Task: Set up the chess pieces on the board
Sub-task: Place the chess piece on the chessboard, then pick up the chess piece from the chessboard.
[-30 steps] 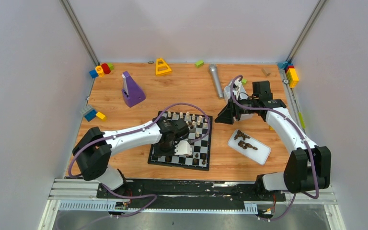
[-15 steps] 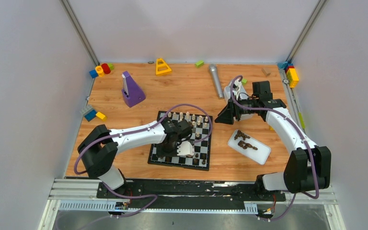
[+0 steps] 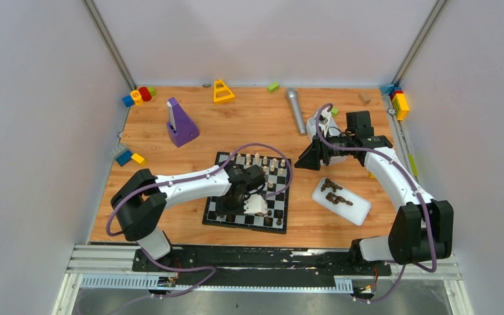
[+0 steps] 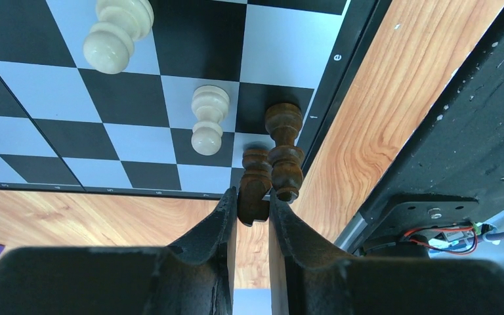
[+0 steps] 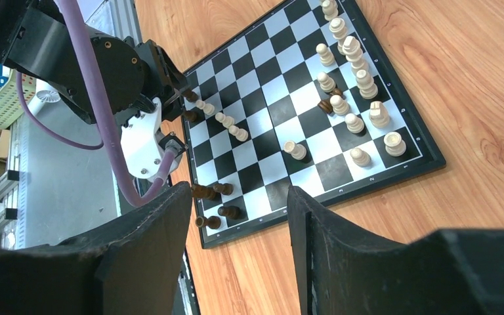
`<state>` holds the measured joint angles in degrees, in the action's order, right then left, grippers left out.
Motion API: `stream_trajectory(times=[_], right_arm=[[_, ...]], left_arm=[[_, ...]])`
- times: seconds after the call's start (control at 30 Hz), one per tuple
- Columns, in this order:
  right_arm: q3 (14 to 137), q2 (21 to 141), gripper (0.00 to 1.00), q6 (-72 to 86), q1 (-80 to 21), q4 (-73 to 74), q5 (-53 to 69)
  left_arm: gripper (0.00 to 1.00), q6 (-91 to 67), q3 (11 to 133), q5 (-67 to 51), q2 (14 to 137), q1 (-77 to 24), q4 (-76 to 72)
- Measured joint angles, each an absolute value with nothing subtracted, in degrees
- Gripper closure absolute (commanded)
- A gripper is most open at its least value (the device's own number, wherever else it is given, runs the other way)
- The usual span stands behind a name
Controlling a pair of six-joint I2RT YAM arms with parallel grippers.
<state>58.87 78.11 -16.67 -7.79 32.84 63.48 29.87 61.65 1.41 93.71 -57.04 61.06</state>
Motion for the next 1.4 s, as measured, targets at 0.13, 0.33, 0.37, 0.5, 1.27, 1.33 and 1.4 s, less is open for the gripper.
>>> stream_trajectory(times=[0.13, 0.33, 0.37, 0.5, 1.27, 1.33, 1.4], right_arm=[[58.9, 78.1, 0.44, -16.7, -7.8, 33.2, 63.5], [58.9, 78.1, 0.44, -16.9, -7.8, 33.5, 63.5], [58.9, 78.1, 0.44, -16.9, -7.8, 33.6, 63.5], [58.9, 78.2, 0.44, -16.9, -7.8, 33.6, 63.5], [58.9, 79.2, 0.45, -16.7, -16.5, 33.0, 52.1], [58.9, 79.7, 0.45, -17.0, -20.7, 32.8, 49.2], [58.9, 80.4, 0.45, -17.7, -26.2, 32.5, 45.5]], left_arm=[[0.75, 29.8, 61.7, 1.6, 93.8, -57.1, 61.1], [0.60, 29.7, 62.0, 0.5, 93.8, -57.3, 61.3], [0.59, 29.7, 62.0, 0.3, 93.8, -57.3, 61.3], [0.55, 29.7, 62.0, -0.2, 93.8, -57.4, 61.4], [0.31, 29.1, 66.9, -10.1, 75.2, -38.2, 56.3], [0.28, 27.8, 66.5, -11.5, 73.5, -34.6, 54.3], [0.26, 26.3, 65.2, -12.5, 71.3, -31.2, 52.1]])
